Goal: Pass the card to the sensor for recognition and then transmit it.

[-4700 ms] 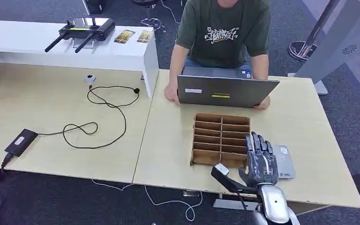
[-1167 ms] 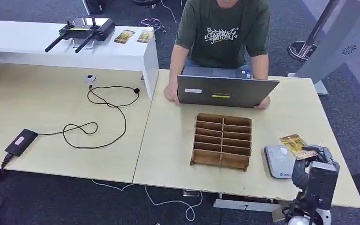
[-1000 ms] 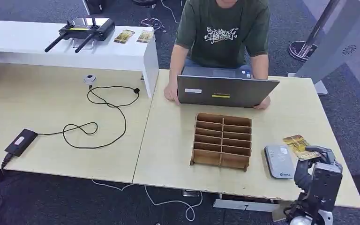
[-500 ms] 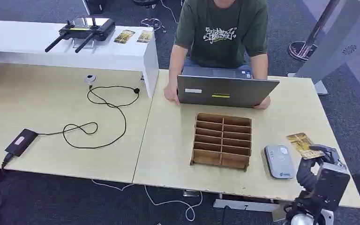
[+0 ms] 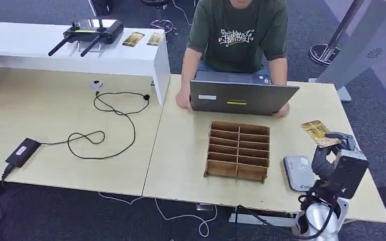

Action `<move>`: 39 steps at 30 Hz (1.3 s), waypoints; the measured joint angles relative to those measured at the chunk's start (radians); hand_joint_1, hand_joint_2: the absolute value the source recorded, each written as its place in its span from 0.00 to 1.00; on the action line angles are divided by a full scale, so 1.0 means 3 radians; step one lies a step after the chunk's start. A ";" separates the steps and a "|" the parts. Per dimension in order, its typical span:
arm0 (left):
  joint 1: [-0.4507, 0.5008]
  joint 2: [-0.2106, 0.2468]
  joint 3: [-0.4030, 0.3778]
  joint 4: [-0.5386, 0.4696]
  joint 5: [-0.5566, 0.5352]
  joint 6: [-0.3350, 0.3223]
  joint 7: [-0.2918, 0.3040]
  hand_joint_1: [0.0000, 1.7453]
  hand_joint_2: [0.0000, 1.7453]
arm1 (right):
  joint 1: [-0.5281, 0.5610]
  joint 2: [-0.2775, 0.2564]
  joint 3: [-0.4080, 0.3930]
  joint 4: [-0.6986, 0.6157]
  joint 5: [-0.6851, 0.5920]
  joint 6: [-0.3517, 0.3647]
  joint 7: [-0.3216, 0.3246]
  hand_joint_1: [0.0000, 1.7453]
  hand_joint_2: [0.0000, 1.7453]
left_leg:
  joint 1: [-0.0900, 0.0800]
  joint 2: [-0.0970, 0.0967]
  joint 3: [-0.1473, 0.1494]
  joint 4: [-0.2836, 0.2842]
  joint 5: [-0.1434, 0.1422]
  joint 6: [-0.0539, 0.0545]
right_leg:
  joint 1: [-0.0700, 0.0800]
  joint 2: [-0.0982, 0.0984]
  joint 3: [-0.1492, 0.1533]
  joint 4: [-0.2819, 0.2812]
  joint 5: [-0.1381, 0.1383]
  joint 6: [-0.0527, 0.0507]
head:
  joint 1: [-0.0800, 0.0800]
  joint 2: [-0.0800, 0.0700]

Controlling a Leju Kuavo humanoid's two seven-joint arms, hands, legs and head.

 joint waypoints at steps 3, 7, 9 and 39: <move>-0.0005 0.0000 -0.0012 0.0000 -0.0008 0.0000 0.0006 0.00 0.00 | -0.0154 0.0000 0.0033 0.0129 -0.0017 -0.0003 -0.0009 0.98 1.00 | 0.0000 -0.0001 -0.0001 0.0000 0.0000 0.0000 | 0.0000 0.0000 0.0000 0.0001 0.0000 0.0000 | 0.0000 0.0000; -0.0014 -0.0004 -0.0013 0.0000 -0.0008 0.0000 0.0039 0.00 0.00 | -0.0376 0.0000 0.0094 0.0327 -0.0087 -0.0003 -0.0018 1.00 1.00 | 0.0000 -0.0001 0.0000 0.0000 0.0000 0.0000 | 0.0000 0.0000 0.0000 0.0002 0.0001 0.0000 | 0.0001 0.0000; -0.0017 -0.0009 -0.0014 0.0000 -0.0009 0.0000 0.0055 0.00 0.00 | -0.0492 0.0000 0.0121 0.0434 -0.0131 -0.0001 -0.0018 1.00 1.00 | 0.0000 -0.0001 0.0000 0.0000 0.0001 0.0000 | 0.0000 0.0000 -0.0001 0.0002 0.0001 0.0000 | 0.0000 0.0000; -0.0106 0.0001 -0.0191 0.0000 -0.0162 0.0008 0.0183 0.00 0.00 | -0.2136 0.0047 0.0702 0.2494 -0.0079 -0.0158 0.0240 1.00 1.00 | 0.0001 -0.0005 0.0000 0.0000 0.0006 -0.0005 | 0.0000 -0.0001 -0.0001 0.0007 0.0003 -0.0001 | 0.0000 0.0000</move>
